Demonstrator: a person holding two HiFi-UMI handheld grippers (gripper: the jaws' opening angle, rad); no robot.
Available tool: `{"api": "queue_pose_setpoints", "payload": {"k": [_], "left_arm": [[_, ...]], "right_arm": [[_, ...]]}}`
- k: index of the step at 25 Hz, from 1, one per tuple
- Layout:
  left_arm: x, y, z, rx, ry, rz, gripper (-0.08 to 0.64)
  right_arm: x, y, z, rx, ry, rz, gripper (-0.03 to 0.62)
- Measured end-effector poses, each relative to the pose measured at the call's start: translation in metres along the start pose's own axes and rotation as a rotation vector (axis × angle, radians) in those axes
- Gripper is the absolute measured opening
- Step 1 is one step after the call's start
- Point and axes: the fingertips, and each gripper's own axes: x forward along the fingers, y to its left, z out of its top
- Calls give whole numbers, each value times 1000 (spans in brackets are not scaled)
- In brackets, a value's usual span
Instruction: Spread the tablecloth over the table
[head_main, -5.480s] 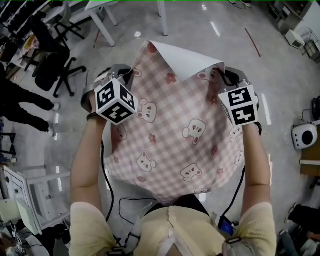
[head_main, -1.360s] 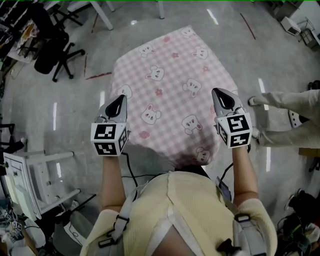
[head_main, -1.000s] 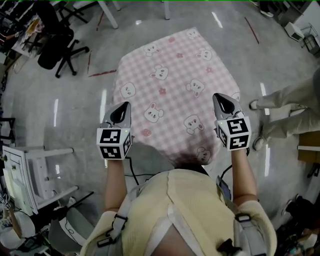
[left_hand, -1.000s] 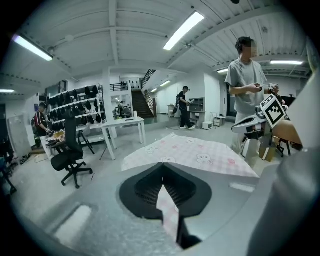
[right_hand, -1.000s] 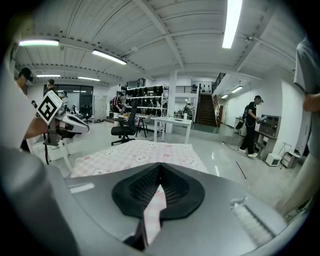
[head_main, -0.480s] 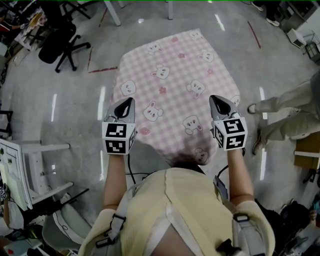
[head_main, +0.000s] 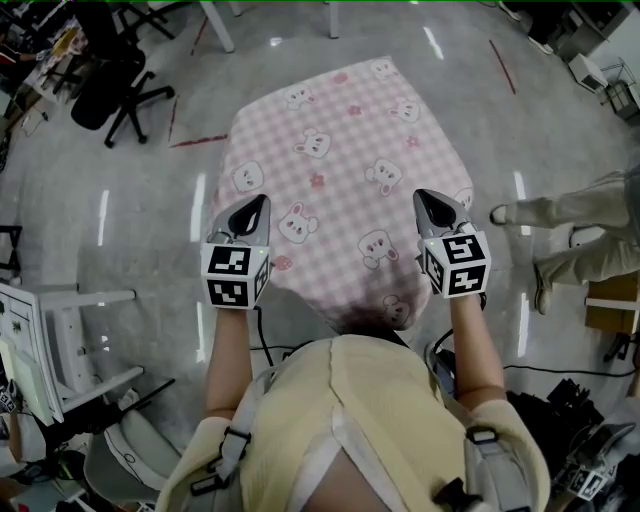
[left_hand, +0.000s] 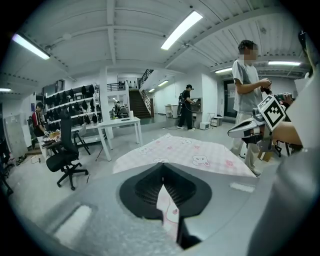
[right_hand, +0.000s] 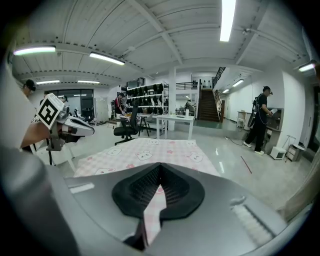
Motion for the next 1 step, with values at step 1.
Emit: {"api": "queue_pose_setpoints", "payload": {"k": [1], "left_arm": [[4, -4, -2, 2, -1, -5, 6]], "right_arm": [[2, -2, -4, 3, -2, 2, 3]]}}
